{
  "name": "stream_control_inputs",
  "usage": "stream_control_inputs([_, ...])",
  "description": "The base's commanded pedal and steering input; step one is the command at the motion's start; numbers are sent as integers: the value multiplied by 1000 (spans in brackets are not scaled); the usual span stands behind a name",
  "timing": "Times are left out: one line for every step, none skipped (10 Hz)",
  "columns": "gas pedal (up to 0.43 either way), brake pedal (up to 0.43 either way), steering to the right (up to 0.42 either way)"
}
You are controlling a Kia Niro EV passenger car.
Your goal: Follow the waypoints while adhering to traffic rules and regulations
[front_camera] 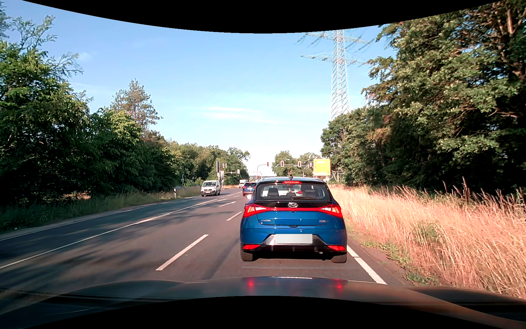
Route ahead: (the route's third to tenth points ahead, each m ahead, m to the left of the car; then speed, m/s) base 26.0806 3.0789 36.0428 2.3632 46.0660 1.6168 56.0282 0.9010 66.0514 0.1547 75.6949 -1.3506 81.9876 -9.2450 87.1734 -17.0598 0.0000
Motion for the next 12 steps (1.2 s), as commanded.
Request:
stream_control_inputs([0, 238, -2])
stream_control_inputs([0, 244, -2])
stream_control_inputs([0, 244, -2])
stream_control_inputs([0, 244, -2])
stream_control_inputs([0, 244, -2])
stream_control_inputs([0, 244, -2])
stream_control_inputs([0, 244, -2])
stream_control_inputs([0, 244, -2])
stream_control_inputs([0, 244, -2])
stream_control_inputs([0, 244, -2])
stream_control_inputs([0, 244, -2])
stream_control_inputs([0, 244, -2])
